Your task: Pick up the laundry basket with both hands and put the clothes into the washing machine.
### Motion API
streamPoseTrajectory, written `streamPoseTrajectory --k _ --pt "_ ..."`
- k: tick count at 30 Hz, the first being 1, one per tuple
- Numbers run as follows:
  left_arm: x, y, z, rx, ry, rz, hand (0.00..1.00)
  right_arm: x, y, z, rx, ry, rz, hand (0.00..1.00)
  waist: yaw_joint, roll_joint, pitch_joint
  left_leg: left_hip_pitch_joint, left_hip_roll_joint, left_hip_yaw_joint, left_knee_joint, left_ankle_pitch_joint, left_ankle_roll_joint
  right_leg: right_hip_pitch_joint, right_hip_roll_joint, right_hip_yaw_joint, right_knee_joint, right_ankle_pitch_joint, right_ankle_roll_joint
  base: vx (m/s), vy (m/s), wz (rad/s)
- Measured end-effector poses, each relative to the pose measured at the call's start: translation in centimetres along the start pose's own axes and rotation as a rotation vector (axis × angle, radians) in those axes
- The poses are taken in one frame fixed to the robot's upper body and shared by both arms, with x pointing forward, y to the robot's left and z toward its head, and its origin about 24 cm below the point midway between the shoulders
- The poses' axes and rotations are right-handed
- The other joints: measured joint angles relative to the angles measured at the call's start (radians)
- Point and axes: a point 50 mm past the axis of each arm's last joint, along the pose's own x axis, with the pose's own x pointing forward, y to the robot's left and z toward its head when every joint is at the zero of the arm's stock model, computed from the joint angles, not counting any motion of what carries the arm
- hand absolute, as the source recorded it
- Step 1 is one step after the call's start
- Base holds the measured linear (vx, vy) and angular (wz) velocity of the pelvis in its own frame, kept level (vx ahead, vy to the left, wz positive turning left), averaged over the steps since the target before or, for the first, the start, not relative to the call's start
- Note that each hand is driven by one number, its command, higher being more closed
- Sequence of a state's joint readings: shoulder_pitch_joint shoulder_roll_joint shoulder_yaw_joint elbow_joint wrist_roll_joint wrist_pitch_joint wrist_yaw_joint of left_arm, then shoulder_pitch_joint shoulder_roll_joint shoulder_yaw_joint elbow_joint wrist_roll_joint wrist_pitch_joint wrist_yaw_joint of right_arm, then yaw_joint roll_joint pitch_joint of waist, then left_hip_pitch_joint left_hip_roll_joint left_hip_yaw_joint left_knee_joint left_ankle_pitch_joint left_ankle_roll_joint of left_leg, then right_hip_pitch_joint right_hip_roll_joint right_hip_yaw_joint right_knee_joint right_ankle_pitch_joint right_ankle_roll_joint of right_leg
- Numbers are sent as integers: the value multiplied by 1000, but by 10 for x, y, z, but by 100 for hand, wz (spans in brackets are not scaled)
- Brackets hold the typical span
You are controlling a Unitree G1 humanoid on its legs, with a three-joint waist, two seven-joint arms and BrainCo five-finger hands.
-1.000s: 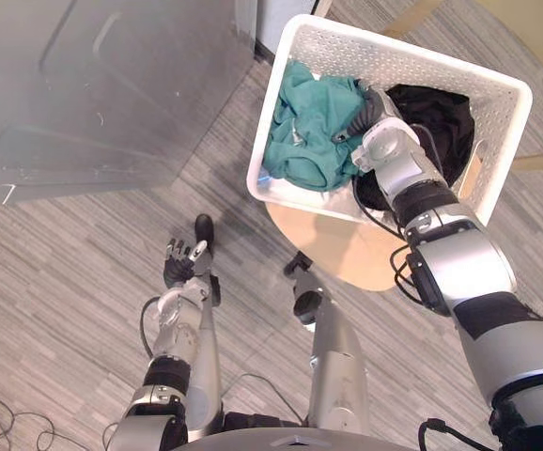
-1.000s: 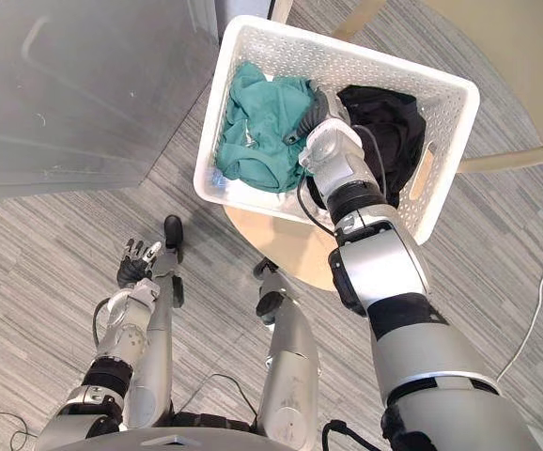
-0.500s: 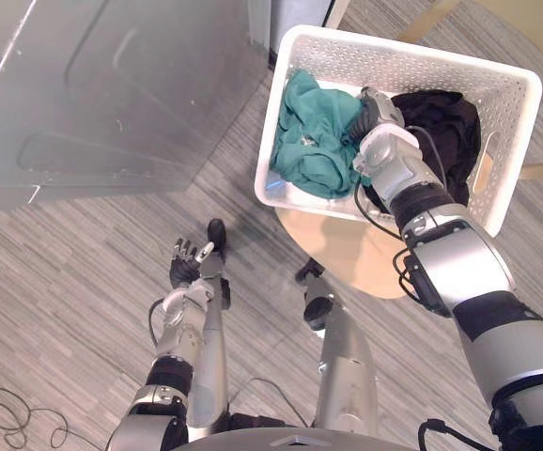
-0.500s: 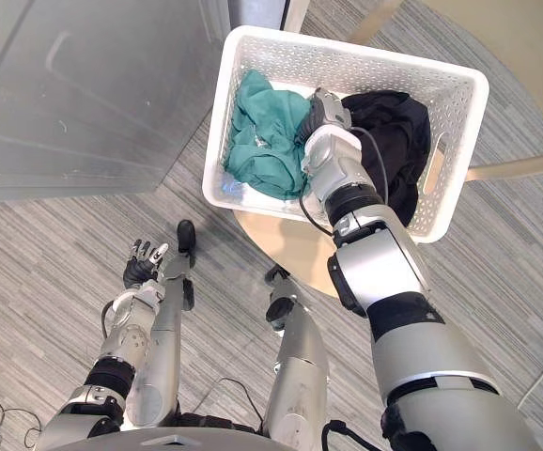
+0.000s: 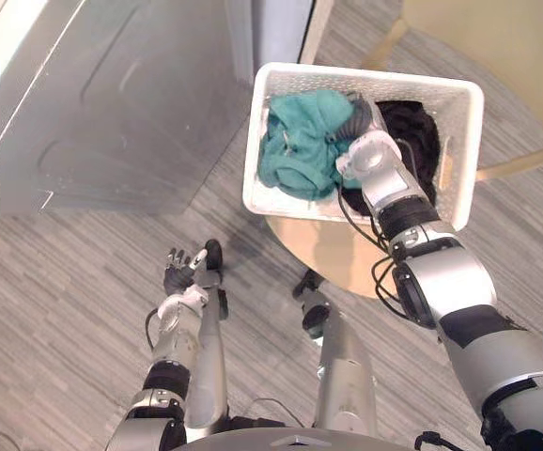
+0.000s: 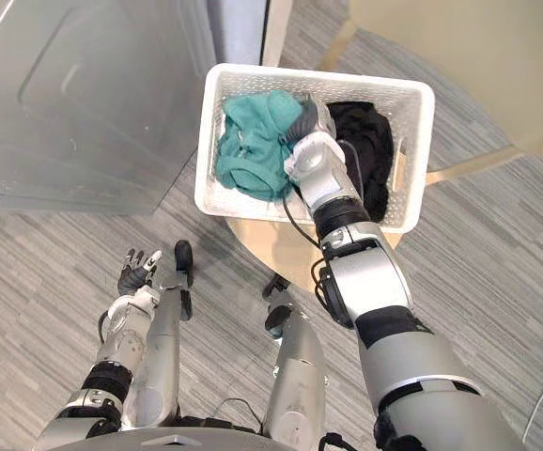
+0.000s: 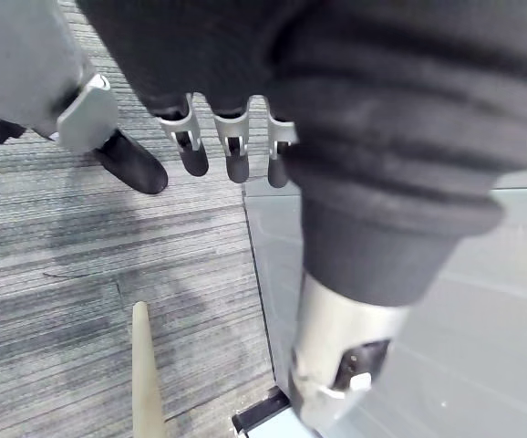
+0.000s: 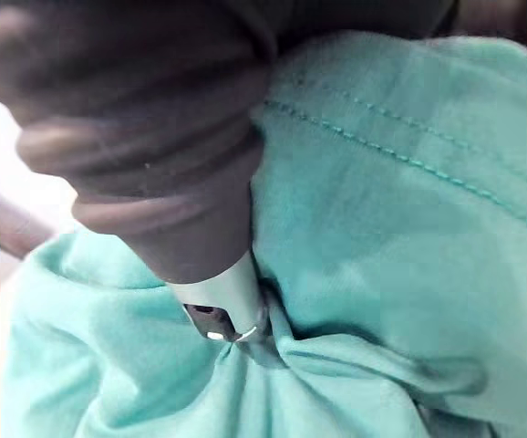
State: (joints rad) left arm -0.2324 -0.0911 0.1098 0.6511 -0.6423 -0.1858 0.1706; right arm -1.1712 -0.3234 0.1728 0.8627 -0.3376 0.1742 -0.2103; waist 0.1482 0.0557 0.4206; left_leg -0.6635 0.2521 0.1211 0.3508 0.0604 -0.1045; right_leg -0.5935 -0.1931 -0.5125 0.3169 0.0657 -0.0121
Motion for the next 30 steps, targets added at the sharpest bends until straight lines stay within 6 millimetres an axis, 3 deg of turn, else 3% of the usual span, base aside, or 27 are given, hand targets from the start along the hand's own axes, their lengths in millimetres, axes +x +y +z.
streamPoseTrajectory --k 4,9,14,18,22,25,30 --pt "-3 9 -3 23 9 16 0 -3 -24 35 148 -137 -119 100 -23 -24 -7 49 14 19 -6 -3 -1 38 12 4 -22 2 -1 -55 -73 -16" --pt "-5 10 -6 63 20 5 0 -13 -39 45 229 -210 -199 100 -42 -64 -16 87 18 28 -20 3 -11 66 18 7 -26 8 1 -2 -57 -5" --pt "-8 3 -13 114 41 -40 0 -30 -47 50 304 -289 -244 100 -46 -69 -14 140 17 47 -36 3 -13 102 19 19 -28 8 3 32 -45 -7" --pt "-16 -6 -12 249 15 -140 0 -46 -58 41 339 -326 -300 100 -51 -83 -14 186 14 65 -43 -8 -8 124 14 36 -14 -6 10 40 -36 -9" --pt "-25 -21 -13 352 -7 -269 0 -59 -57 14 341 -286 -320 100 -72 -99 -21 254 0 76 -52 -23 -9 174 1 50 -4 -21 21 42 1 -5" --pt "-29 -30 -10 417 -25 -359 0 -69 -54 -7 331 -243 -320 100 -83 -140 -53 288 -8 90 -85 -25 -17 184 5 68 -19 -20 21 43 -8 -11" --pt "-38 -41 -5 565 -80 -446 0 -89 -50 -31 308 -212 -290 100 -106 -148 -104 336 -28 97 -126 -15 -9 218 2 71 -31 -22 29 86 -4 1"
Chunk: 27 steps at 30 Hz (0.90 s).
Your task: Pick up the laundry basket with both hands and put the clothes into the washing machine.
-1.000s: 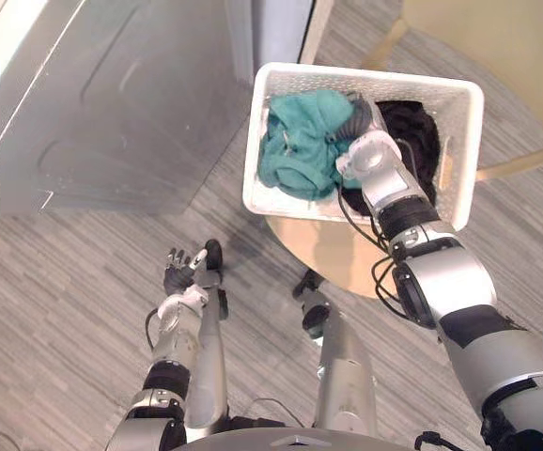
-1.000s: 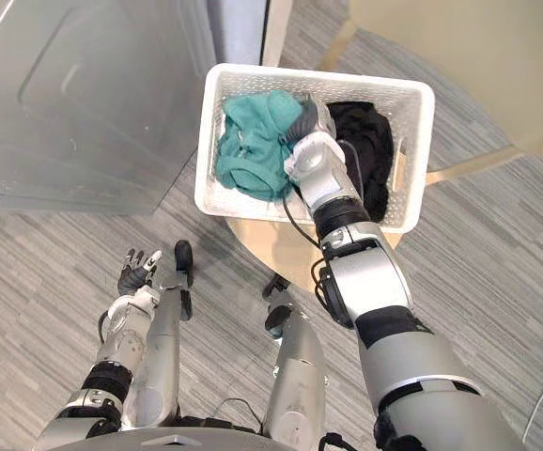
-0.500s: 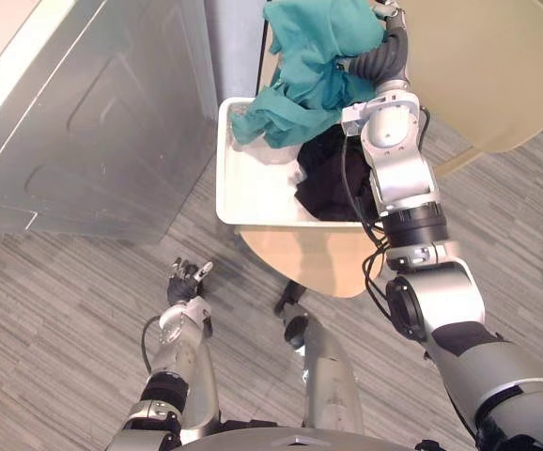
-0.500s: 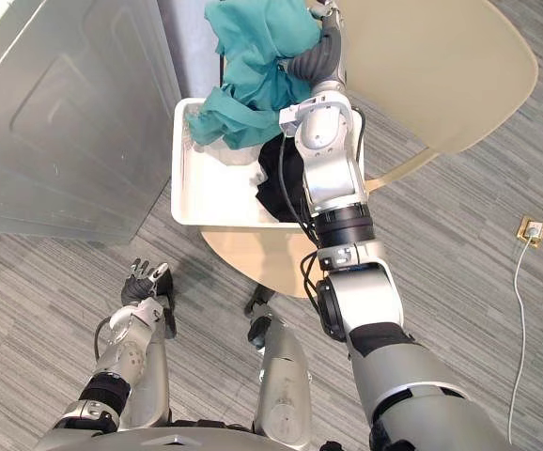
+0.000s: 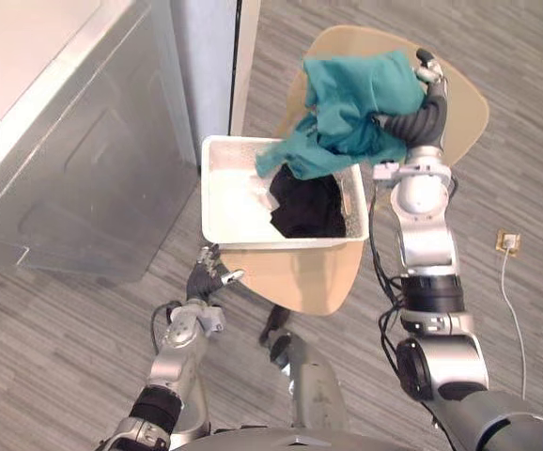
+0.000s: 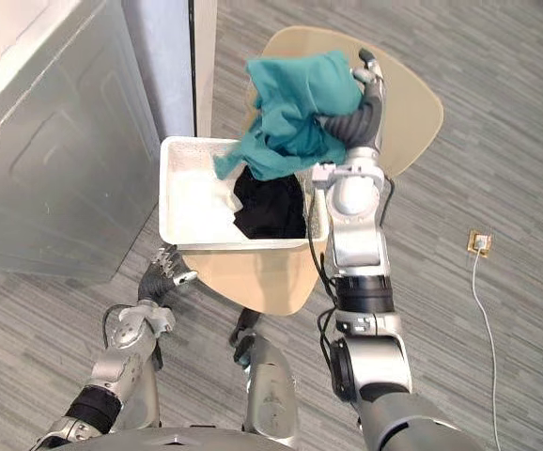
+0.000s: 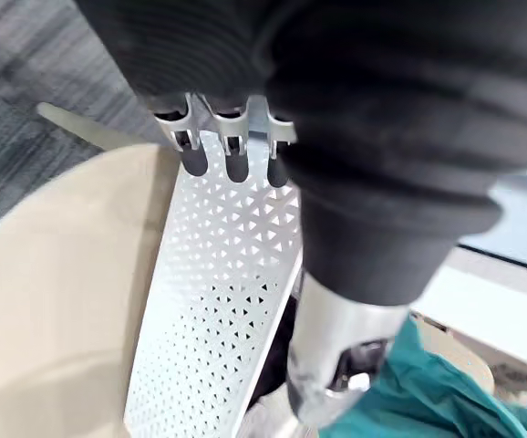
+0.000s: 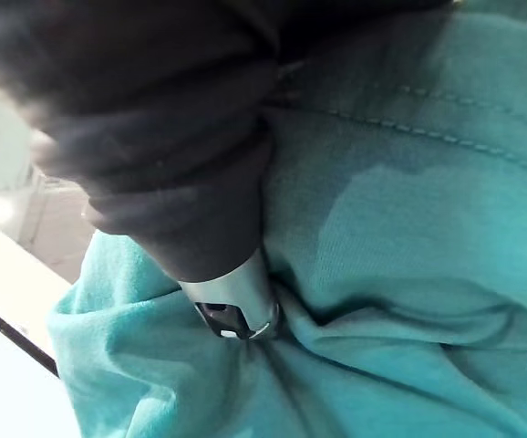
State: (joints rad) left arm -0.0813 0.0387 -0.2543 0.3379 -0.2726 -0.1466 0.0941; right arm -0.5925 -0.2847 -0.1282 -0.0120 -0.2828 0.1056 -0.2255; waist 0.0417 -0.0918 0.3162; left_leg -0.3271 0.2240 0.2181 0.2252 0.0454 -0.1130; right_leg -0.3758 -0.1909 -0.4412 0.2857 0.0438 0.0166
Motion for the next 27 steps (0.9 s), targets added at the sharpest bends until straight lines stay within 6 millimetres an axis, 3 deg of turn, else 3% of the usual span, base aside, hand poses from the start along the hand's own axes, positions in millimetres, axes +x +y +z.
streamPoseTrajectory --k 4,6,12,16,19,27 --pt "-1 -14 31 121 -141 -94 0 -23 -2 -7 -14 -8 67 100 -18 2 -54 53 -12 12 -3 -14 -2 45 -6 18 -5 0 6 100 35 -6" --pt "-2 -20 50 162 -232 -127 0 -38 -2 -10 -18 -14 125 100 -20 5 -110 93 -14 37 -12 -30 -1 73 0 42 -34 5 17 80 48 -29" --pt "5 -41 63 347 -301 -266 0 -55 6 -4 32 -62 287 100 -53 31 -195 198 -32 115 -71 -41 5 155 21 104 -164 68 44 40 66 -33" --pt "13 -61 62 485 -310 -362 0 -65 14 4 76 -105 394 100 -72 38 -231 216 -40 137 -88 -39 7 177 26 119 -223 103 49 1 39 -17" --pt "12 -68 58 516 -301 -407 0 -74 14 -4 87 -71 469 100 -80 40 -248 244 -41 144 -92 -44 6 214 33 128 -261 118 53 14 22 -8" --pt "14 -76 41 551 -215 -473 0 -81 20 -4 95 -67 552 100 -82 57 -284 264 -44 155 -109 -44 4 242 42 138 -306 136 56 2 10 -4"
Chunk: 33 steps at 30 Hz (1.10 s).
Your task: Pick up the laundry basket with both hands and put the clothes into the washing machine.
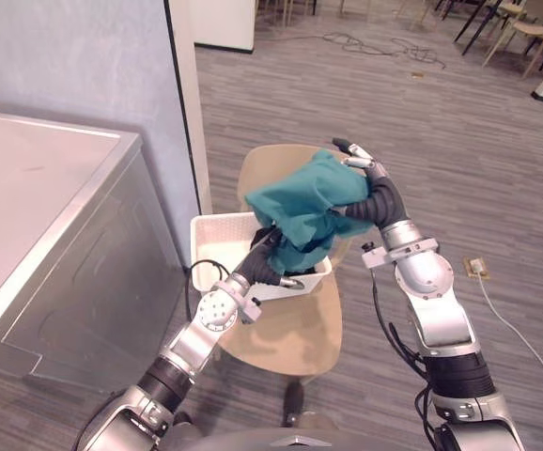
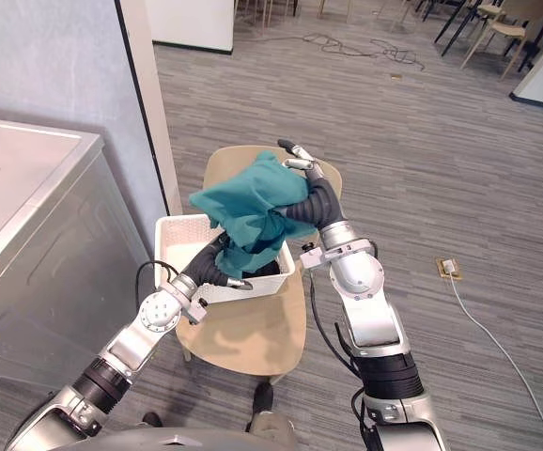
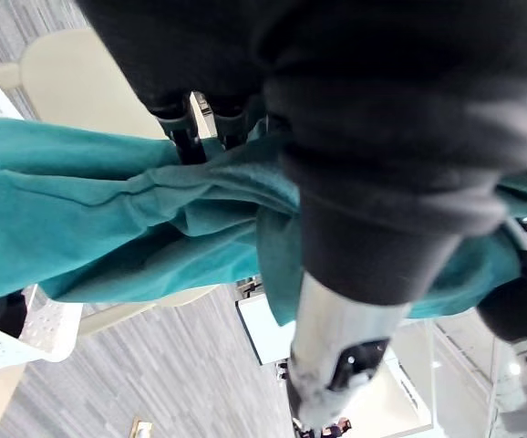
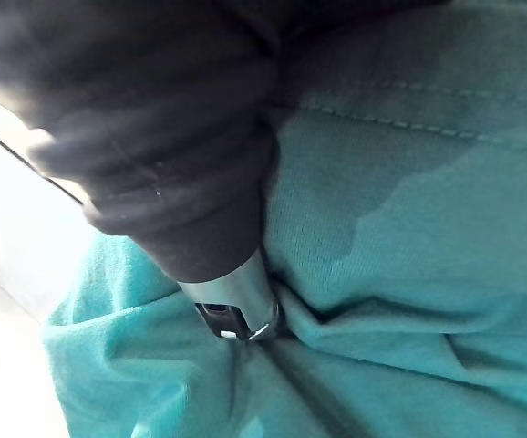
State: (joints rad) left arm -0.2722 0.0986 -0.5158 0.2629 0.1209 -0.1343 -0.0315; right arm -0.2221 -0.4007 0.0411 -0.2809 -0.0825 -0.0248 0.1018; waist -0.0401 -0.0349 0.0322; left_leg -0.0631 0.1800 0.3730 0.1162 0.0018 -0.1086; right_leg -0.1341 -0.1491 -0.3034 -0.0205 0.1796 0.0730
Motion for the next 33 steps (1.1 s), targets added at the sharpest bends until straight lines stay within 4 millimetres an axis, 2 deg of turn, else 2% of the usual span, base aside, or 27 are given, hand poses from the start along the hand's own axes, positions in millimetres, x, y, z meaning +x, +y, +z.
streamPoseTrajectory --k 4,8,13,18,21,22,27,32,33 --pt "20 -1 -3 20 59 -20 0 -4 14 12 27 -44 58 100 -9 13 -9 10 -12 -1 -27 13 2 1 -6 0 -4 3 5 2 5 1" --pt "39 -2 1 46 89 -8 0 -4 20 20 61 -80 86 100 -21 13 -9 13 -18 -2 -34 16 3 1 -9 1 -4 5 6 0 0 0" --pt "45 -6 2 -135 113 3 0 -4 20 21 141 -86 92 100 -26 13 -10 18 -24 1 -50 20 6 1 -10 4 -11 7 10 0 0 0" --pt "51 -6 1 -235 148 50 0 -5 35 23 190 -90 159 100 -28 13 -11 18 -28 4 -56 21 7 1 -11 8 -20 12 13 0 0 0" --pt "54 -3 6 -298 138 101 0 -14 38 22 242 -76 174 100 -22 13 -12 17 -29 4 -57 21 7 1 -12 9 -22 15 11 0 0 0" --pt "54 -1 7 -308 135 124 100 -19 37 21 245 -69 181 100 -22 13 -12 18 -30 4 -57 20 7 1 -12 10 -22 17 10 0 0 0" --pt "54 7 9 -321 126 192 100 -31 35 12 219 -22 197 100 -26 13 -12 32 -30 10 -57 16 7 12 -11 16 -25 14 14 11 7 -3" --pt "51 17 23 -356 35 266 100 -36 33 16 227 -46 154 100 -26 14 -13 32 -30 12 -55 9 12 13 -11 18 -28 12 16 -1 1 -1" --pt "50 19 25 -365 23 280 100 -36 33 17 227 -51 148 0 -26 15 -14 32 -30 12 -55 9 12 12 -11 19 -28 12 16 0 0 0"
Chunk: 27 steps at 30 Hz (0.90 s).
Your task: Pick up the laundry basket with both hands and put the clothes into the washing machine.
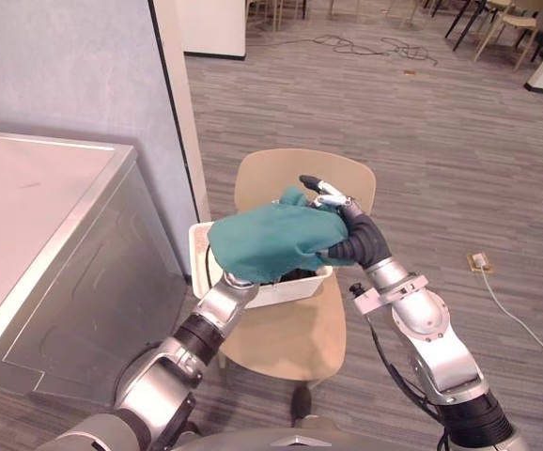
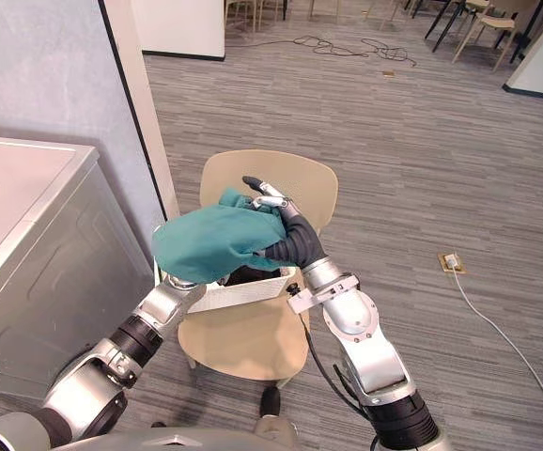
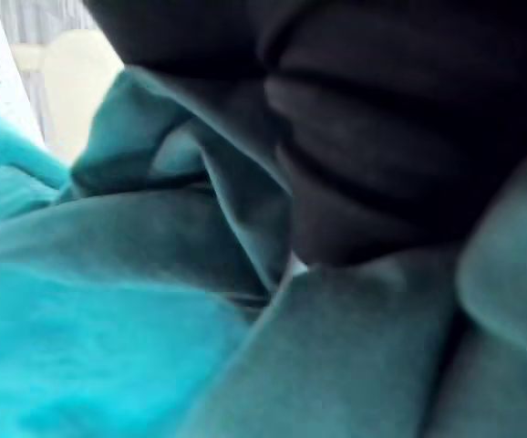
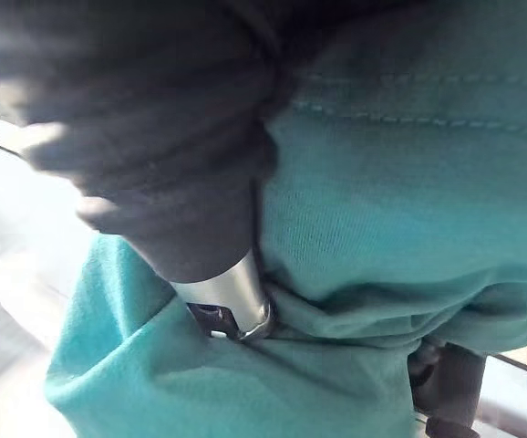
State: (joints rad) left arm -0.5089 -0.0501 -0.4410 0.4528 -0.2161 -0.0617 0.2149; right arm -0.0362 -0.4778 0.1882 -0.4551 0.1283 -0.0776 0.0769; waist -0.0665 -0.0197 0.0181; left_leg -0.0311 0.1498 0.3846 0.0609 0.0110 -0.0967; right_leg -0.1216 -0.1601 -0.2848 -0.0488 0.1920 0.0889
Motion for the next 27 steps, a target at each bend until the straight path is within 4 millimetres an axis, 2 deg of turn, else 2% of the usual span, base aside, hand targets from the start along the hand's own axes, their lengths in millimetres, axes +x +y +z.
streamPoseTrajectory --k 6,11,20,25,27 --pt "-6 6 -5 -23 2 40 100 -1 4 -2 32 2 -65 0 2 14 -10 1 -1 0 -4 3 -5 0 1 1 -3 0 0 0 0 0" --pt "-8 17 -2 -54 -15 97 100 -2 6 -12 28 44 -106 0 4 14 -10 13 -1 10 -10 1 -7 5 4 10 -7 1 -1 7 5 -5" --pt "-10 29 -5 -79 -9 146 100 0 9 -15 29 57 -137 0 0 15 -18 17 0 30 -10 -5 -8 5 11 31 -31 14 0 11 4 -6" --pt "-14 46 8 -119 -72 211 100 -6 -6 -33 20 148 -215 0 -1 15 -19 34 0 32 -10 -8 -9 20 12 34 -31 17 -4 1 3 -1" --pt "-17 64 15 -127 -108 266 100 -13 -24 -35 -12 169 -290 0 -3 18 -22 37 -1 37 -8 -13 -9 19 11 41 -31 15 0 -3 10 -7"
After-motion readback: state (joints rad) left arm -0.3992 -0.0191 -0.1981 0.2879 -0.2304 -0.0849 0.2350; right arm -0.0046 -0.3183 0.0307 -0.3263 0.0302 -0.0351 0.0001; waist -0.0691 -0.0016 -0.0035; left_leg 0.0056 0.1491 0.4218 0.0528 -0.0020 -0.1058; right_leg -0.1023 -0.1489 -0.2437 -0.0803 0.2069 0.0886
